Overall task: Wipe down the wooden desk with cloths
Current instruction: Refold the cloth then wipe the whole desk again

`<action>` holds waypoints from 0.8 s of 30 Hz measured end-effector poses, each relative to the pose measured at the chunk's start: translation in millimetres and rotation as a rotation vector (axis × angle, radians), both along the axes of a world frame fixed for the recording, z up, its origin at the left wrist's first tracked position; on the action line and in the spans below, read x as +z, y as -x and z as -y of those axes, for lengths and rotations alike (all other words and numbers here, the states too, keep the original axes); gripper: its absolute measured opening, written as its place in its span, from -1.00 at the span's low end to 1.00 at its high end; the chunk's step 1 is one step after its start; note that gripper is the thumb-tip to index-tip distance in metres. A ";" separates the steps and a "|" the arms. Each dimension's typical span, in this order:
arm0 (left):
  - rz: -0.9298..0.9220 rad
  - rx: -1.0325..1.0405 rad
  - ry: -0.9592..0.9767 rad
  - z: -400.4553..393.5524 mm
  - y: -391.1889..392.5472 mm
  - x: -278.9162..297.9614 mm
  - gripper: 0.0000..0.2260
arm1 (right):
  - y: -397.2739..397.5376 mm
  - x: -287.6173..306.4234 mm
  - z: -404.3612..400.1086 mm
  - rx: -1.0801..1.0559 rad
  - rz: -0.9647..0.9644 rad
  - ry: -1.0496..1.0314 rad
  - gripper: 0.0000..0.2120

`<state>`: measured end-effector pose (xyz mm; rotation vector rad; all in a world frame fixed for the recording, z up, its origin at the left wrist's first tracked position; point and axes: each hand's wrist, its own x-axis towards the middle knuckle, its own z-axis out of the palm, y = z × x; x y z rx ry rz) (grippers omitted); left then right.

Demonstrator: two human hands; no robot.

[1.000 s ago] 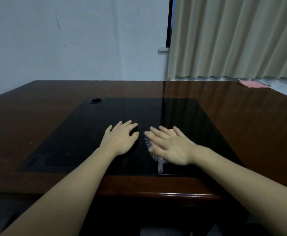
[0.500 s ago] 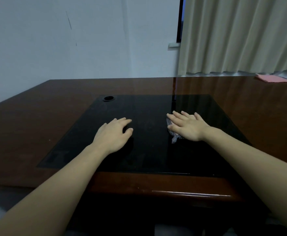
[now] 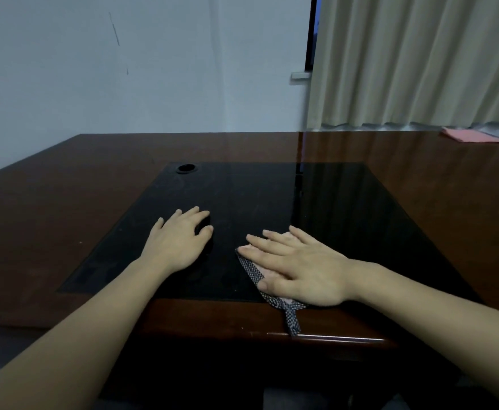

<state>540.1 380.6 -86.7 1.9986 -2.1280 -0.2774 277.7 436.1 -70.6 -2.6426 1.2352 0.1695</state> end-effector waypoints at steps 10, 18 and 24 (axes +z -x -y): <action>-0.015 0.006 0.011 -4.8 -1.2 0.6 -0.54 | -8.0 -2.2 106.5 -0.360 -0.056 0.076 -0.39; 0.001 0.002 0.013 -1.8 0.2 -1.7 -0.53 | -27.3 -0.2 18.9 -0.027 -0.012 0.043 -0.40; 0.000 0.001 0.018 -0.1 -2.0 -3.4 -0.53 | -19.3 -0.5 47.8 -0.102 -0.013 0.033 -0.41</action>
